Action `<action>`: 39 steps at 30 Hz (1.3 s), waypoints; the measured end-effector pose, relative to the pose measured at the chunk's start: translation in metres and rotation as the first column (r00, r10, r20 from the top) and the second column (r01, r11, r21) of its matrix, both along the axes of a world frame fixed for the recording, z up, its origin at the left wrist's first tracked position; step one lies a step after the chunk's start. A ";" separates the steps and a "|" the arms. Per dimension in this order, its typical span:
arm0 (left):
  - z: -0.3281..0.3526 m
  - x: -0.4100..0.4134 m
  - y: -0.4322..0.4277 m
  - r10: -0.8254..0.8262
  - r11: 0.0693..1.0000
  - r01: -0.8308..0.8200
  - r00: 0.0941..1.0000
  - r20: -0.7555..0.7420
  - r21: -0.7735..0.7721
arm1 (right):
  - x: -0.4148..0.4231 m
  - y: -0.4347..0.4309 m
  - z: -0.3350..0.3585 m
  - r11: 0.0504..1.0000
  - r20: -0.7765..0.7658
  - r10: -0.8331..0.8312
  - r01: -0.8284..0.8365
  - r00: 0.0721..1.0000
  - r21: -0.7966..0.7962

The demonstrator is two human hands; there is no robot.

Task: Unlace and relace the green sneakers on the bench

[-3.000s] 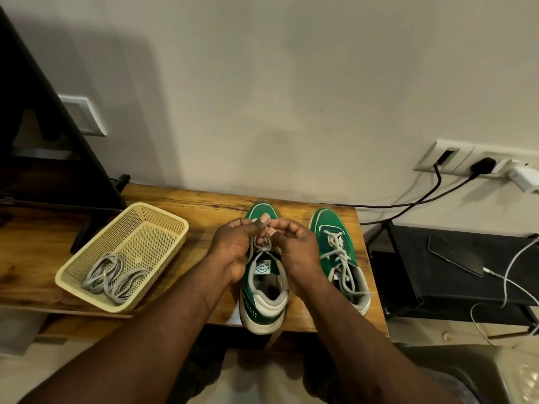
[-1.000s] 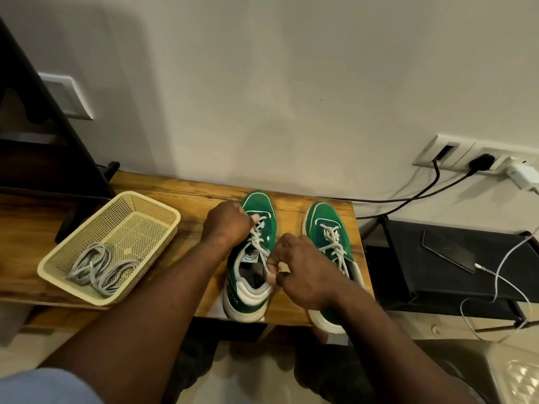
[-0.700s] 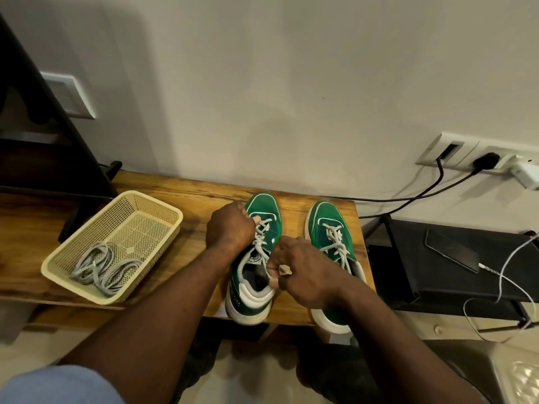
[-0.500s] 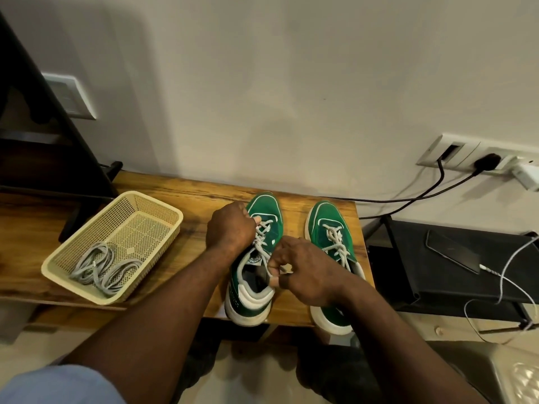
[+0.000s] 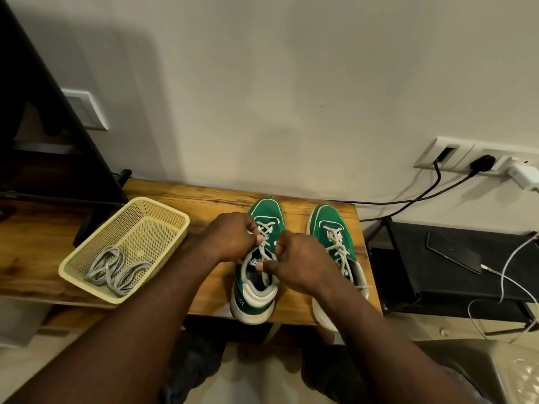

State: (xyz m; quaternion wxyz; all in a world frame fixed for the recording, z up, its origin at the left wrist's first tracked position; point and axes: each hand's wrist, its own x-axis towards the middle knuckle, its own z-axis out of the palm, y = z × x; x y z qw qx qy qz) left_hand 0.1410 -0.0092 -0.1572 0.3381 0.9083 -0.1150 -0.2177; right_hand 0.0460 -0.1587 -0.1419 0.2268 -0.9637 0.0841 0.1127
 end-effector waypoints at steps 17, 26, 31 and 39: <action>0.001 -0.027 -0.003 0.200 0.970 -0.212 0.975 0.099 0.120 | -0.001 0.029 -0.021 0.996 0.165 -0.079 0.072 0.983 0.049; 0.003 -0.045 -0.001 0.162 0.978 -0.174 0.981 0.103 0.119 | -0.011 0.008 -0.008 0.990 0.063 0.035 -0.043 0.997 0.132; 0.012 -0.075 0.002 0.042 0.965 -0.120 0.948 0.315 0.231 | -0.031 -0.001 -0.005 0.980 0.125 -0.042 0.016 0.991 0.201; 0.013 -0.111 0.015 -0.090 0.943 0.014 0.973 0.214 0.333 | -0.094 -0.034 0.013 0.894 0.129 -0.263 0.292 0.956 -0.340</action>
